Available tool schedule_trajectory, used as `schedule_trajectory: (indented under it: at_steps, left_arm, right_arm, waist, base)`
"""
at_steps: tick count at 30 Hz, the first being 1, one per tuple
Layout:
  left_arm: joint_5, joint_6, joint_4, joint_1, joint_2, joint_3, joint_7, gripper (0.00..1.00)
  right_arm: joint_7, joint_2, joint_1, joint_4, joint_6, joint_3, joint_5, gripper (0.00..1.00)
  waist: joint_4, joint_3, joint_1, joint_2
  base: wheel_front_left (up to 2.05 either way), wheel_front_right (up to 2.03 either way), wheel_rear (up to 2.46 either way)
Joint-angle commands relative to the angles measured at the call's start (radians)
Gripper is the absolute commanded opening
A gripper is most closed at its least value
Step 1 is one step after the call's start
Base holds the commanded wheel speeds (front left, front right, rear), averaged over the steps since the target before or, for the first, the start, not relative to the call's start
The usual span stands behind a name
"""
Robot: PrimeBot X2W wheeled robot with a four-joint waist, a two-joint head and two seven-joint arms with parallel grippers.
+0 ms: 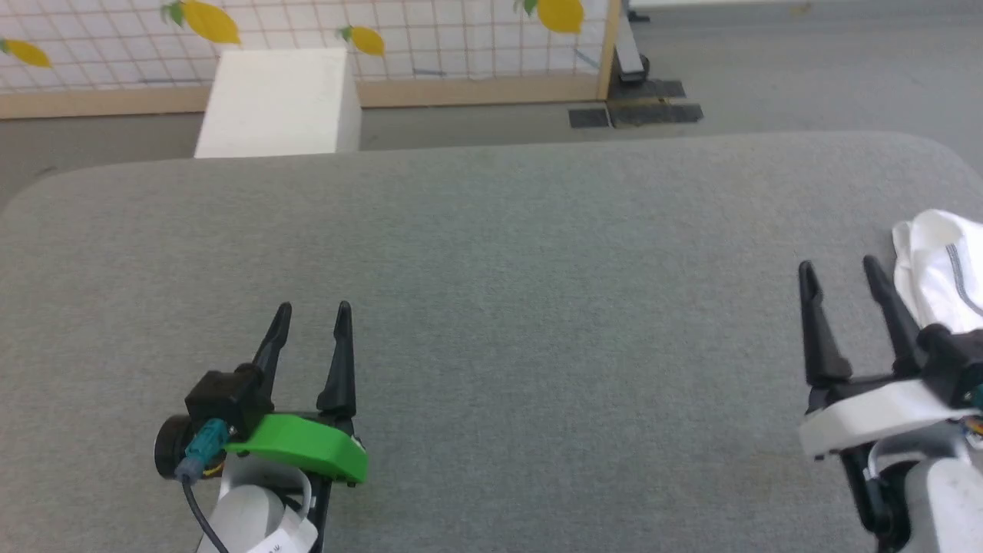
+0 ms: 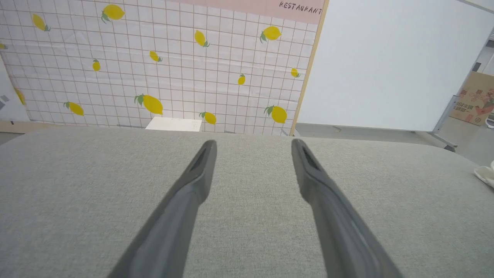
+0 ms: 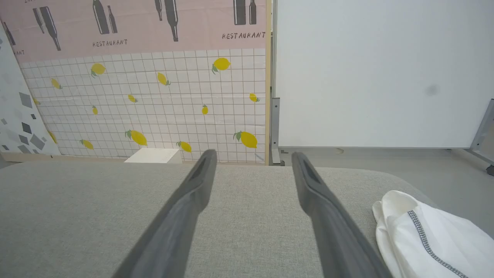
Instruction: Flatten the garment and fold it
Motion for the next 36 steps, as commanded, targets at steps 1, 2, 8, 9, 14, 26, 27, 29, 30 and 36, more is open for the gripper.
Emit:
schedule_trajectory:
  at_steps: [1, 2, 8, 9, 14, 26, 27, 29, 30, 36]
  left_arm:
    - [-0.001, 0.002, 0.004, 0.017, -0.005, 0.0, -0.004, 1.0]
    - [-0.001, 0.002, 0.006, 0.023, -0.006, 0.0, -0.004, 1.0]
    - [-0.005, 0.001, 0.023, 0.042, -0.009, -0.001, -0.004, 1.0]
    - [-0.006, 0.001, 0.025, 0.044, -0.01, -0.001, -0.004, 1.0]
    - [-0.009, 0.001, 0.036, 0.048, -0.011, -0.001, -0.004, 1.0]
    - [-0.01, 0.001, 0.056, 0.038, -0.008, -0.003, 0.001, 0.0]
    - [-0.01, 0.001, 0.055, 0.038, -0.008, -0.003, 0.001, 0.0]
    - [-0.01, 0.001, 0.055, 0.038, -0.008, -0.003, 0.001, 0.0]
    - [-0.01, 0.001, 0.054, 0.038, -0.008, -0.003, 0.001, 0.0]
    - [-0.01, 0.001, 0.054, 0.038, -0.008, -0.003, 0.001, 0.0]
  right_arm:
    - [-0.006, 0.011, 0.024, -0.007, -0.002, 0.006, -0.014, 1.0]
    - [-0.007, 0.018, 0.037, -0.007, -0.002, 0.01, -0.023, 1.0]
    - [-0.013, 0.054, 0.098, 0.003, -0.002, 0.008, -0.045, 1.0]
    - [-0.014, 0.058, 0.106, 0.002, -0.002, 0.007, -0.049, 1.0]
    - [-0.009, 0.074, 0.141, -0.02, -0.002, -0.005, -0.063, 1.0]
    - [-0.002, 0.077, 0.153, -0.036, 0.0, -0.012, -0.052, 0.0]
    - [-0.003, 0.077, 0.153, -0.036, 0.0, -0.012, -0.052, 0.0]
    - [-0.002, 0.077, 0.153, -0.036, 0.0, -0.012, -0.052, 0.0]
    - [-0.002, 0.077, 0.153, -0.036, 0.0, -0.012, -0.052, 0.0]
    - [-0.002, 0.077, 0.153, -0.035, 0.0, -0.012, -0.052, 0.0]
  waist:
    - [0.041, -0.04, 0.0001, 0.0]
    - [0.045, -0.044, 0.0001, 0.0]
    - [0.069, -0.059, 0.0001, 0.0]
    - [0.071, -0.06, 0.0001, 0.0]
    - [0.081, -0.063, 0.0001, 0.0]
    - [0.076, -0.062, 0.0001, 0.0]
    - [0.076, -0.062, 0.0001, 0.0]
    - [0.076, -0.062, 0.0001, 0.0]
    - [0.076, -0.062, 0.0001, 0.0]
    - [0.076, -0.062, 0.0001, 0.0]
  base:
    - [0.0, 0.0, 0.0]
    - [0.0, 0.0, 0.0]
    - [0.0, 0.0, 0.0]
    - [0.0, 0.0, 0.0]
    - [0.0, 0.0, 0.0]
    - [0.0, 0.0, 0.0]
    - [0.0, 0.0, 0.0]
    - [0.0, 0.0, 0.0]
    - [0.0, 0.0, 0.0]
    - [0.0, 0.0, 0.0]
